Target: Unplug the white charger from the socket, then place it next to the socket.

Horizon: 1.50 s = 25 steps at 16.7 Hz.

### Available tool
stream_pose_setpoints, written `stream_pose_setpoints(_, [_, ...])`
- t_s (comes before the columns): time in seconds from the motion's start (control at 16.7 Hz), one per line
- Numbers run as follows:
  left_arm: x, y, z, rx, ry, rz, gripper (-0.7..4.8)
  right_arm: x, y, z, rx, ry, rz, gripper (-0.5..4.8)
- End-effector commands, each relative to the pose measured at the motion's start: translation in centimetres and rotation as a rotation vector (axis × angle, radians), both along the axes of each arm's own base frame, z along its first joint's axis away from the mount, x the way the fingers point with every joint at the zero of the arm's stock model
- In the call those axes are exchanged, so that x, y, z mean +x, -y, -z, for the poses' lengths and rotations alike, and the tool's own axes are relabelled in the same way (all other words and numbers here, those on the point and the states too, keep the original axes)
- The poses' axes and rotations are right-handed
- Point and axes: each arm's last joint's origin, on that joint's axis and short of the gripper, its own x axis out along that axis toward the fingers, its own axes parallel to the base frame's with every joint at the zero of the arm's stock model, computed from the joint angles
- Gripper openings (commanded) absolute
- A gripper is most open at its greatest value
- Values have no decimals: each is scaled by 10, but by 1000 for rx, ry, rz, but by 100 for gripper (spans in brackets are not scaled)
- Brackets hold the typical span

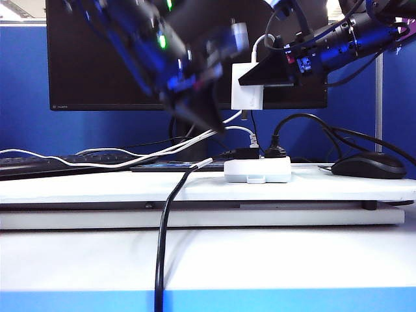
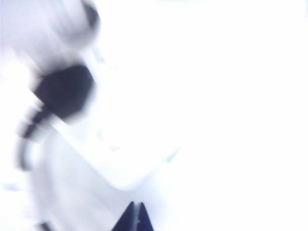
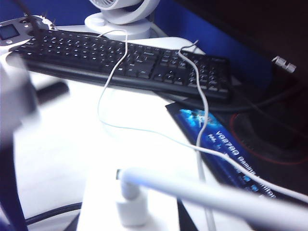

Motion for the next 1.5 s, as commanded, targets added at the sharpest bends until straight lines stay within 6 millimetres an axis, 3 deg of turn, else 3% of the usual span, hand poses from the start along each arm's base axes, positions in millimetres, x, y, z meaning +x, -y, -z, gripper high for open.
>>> stream_pose_setpoints(0.06, [-6,-6,-22,-26,67,-21,-5,-5,3,-9,17,-8,-3,0])
stream_pose_setpoints(0.36, [-22,-23,-68,-47,261,-153,-5,-22,22,-22,44,-150,-12,0])
stream_pose_setpoints(0.54, [-32,-31,-86,-80,306,-166,-5,-33,36,-29,69,-214,-40,1])
stream_pose_setpoints(0.72, [-34,-33,-88,-83,302,-169,-5,-36,45,-32,127,-286,-83,2])
stream_pose_setpoints(1.08, [-35,-34,-87,-70,287,-168,-5,-37,72,-24,184,-511,47,-1])
stream_pose_setpoints(1.26, [-35,-34,-87,-72,290,-168,-5,-36,60,-27,190,-507,34,-1])
stream_pose_setpoints(1.5, [-36,-35,-89,-71,296,-175,-5,-33,13,-34,204,-468,-5,-1])
